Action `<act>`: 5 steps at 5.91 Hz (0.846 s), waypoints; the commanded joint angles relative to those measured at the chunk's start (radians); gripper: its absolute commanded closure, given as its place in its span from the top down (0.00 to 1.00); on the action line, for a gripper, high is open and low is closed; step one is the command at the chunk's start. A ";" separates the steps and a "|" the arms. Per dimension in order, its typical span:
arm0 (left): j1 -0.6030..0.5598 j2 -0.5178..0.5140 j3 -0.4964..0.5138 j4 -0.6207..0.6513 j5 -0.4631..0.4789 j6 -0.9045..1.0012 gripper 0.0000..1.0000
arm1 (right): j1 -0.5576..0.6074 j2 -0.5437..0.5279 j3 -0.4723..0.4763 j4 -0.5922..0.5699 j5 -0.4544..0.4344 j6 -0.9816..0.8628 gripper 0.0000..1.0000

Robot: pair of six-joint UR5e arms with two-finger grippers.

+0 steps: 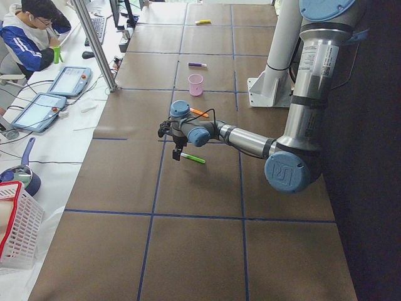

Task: Collect pens into pen holder
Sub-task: 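Move the left gripper down over the green highlighter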

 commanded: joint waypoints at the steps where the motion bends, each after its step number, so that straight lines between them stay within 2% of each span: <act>1: 0.027 -0.001 0.022 -0.001 0.000 0.001 1.00 | 0.000 0.002 -0.002 0.000 0.000 0.001 1.00; 3: 0.030 -0.009 0.024 0.000 0.000 0.001 1.00 | 0.000 0.004 -0.002 0.000 0.000 0.001 1.00; 5: 0.030 -0.009 0.021 0.002 0.000 0.001 0.88 | -0.001 0.005 -0.002 0.000 0.000 0.001 1.00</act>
